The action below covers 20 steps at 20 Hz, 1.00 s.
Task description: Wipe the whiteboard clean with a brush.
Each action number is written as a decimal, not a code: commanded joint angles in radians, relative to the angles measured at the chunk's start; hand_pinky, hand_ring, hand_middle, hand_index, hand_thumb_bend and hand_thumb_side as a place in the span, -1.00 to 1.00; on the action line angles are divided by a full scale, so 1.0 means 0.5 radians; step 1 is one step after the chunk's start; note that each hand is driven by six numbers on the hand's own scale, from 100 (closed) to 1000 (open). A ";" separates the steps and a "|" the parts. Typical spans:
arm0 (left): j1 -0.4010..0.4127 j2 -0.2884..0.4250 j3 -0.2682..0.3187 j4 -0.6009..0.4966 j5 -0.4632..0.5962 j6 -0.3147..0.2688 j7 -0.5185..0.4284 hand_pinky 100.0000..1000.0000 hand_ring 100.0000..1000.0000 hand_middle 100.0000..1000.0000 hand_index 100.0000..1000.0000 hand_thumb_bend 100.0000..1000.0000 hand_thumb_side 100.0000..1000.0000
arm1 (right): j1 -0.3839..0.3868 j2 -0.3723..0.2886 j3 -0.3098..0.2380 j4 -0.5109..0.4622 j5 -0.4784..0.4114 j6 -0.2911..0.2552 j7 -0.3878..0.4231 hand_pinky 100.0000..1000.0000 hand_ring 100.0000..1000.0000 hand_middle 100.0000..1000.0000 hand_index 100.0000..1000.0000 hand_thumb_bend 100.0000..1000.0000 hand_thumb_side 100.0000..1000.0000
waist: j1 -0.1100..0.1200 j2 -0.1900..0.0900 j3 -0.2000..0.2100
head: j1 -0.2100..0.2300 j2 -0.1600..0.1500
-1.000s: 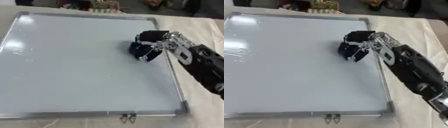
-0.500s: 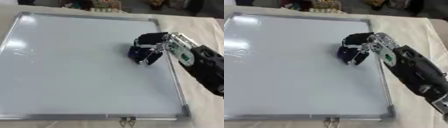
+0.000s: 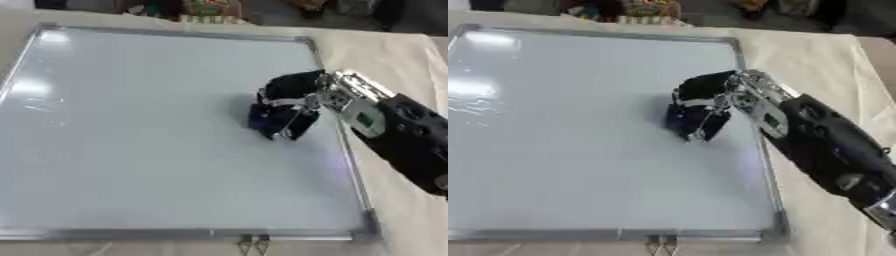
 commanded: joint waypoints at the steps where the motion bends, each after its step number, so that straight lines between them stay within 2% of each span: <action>1: -0.011 0.020 0.000 -0.035 0.000 0.001 -0.003 -0.28 -0.12 -0.26 0.02 -1.00 0.78 | 0.020 -0.006 0.056 -0.045 -0.048 0.013 0.058 -0.18 -0.23 -0.84 -0.47 -1.00 -0.80 | 0.007 -0.031 -0.002 | -0.002 -0.004; 9: -0.012 0.020 -0.001 -0.034 0.006 0.006 -0.002 -0.28 -0.12 -0.26 0.02 -1.00 0.77 | 0.026 0.031 0.085 -0.154 -0.161 0.081 0.140 -0.18 -0.25 -0.86 -0.46 -1.00 -0.83 | 0.007 -0.045 -0.005 | -0.008 -0.004; 20: -0.011 0.018 -0.005 -0.032 0.019 0.010 -0.004 -0.28 -0.12 -0.26 0.02 -1.00 0.77 | -0.039 0.187 0.132 -0.216 -0.220 0.126 0.220 -0.18 -0.27 -0.87 -0.43 -1.00 -0.87 | 0.007 -0.066 0.004 | -0.016 -0.004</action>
